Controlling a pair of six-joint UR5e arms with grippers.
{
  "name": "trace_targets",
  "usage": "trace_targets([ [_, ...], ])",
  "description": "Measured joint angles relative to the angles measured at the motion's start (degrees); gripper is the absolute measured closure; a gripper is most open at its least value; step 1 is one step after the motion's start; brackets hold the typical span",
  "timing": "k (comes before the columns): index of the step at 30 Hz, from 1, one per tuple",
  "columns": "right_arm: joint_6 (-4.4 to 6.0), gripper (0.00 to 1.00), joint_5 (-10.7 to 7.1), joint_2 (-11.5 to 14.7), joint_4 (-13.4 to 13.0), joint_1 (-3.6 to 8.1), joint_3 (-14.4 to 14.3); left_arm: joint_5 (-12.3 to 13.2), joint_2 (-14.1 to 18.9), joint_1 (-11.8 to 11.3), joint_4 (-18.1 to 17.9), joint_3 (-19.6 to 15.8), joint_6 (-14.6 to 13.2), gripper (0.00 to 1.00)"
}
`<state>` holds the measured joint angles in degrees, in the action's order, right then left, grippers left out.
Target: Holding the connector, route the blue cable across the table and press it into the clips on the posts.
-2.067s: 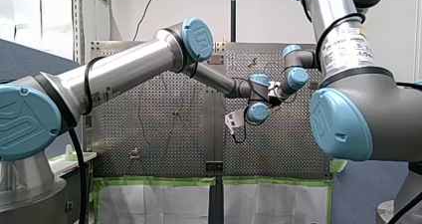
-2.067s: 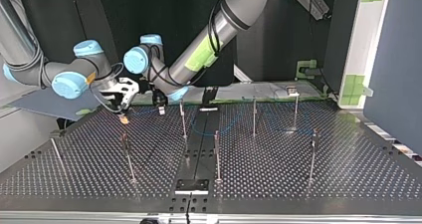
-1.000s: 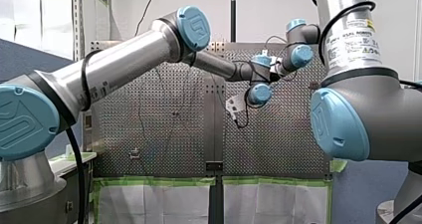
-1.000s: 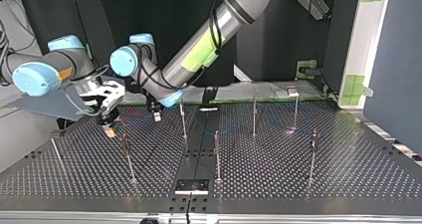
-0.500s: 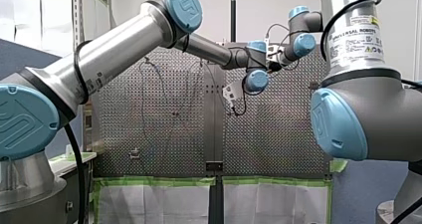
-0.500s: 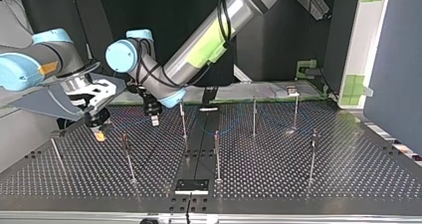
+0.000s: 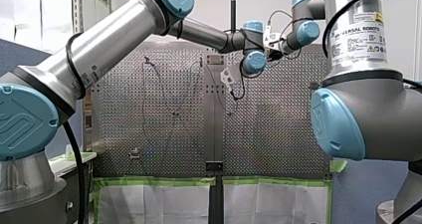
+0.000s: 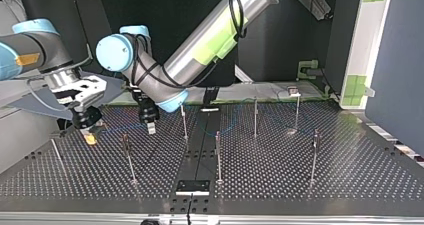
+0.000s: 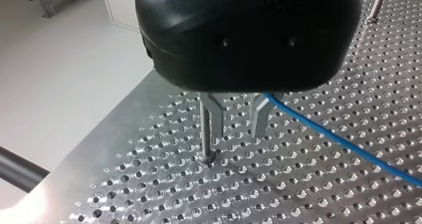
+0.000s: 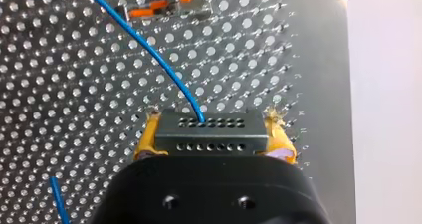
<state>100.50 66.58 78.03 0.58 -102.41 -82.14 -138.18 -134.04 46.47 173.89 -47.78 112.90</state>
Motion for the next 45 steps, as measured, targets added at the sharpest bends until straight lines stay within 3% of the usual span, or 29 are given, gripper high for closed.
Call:
trace_targets([
  [6,0.2,1.0,-0.36,0.0,-0.1,0.09,0.0,0.6,0.0,-0.2,-1.3,0.0,-1.0,0.63],
  [15,0.24,1.0,-1.71,-1.0,-0.5,0.56,0.4,4.6,0.0,-1.5,-4.8,0.0,-3.9,0.63],
  [26,0.26,1.0,-3.19,-2.4,-0.6,1.42,2.8,9.4,-0.1,-3.0,-6.8,0.0,-4.5,0.63],
  [32,0.31,1.0,-3.95,-3.3,-0.6,1.97,4.4,10.2,-0.1,-3.6,-7.3,0.0,-4.6,0.6],
  [45,0.13,1.0,-4.83,-4.6,-0.7,3.31,5.0,10.6,-0.1,-4.3,-7.2,-0.1,-4.7,0.6],
])
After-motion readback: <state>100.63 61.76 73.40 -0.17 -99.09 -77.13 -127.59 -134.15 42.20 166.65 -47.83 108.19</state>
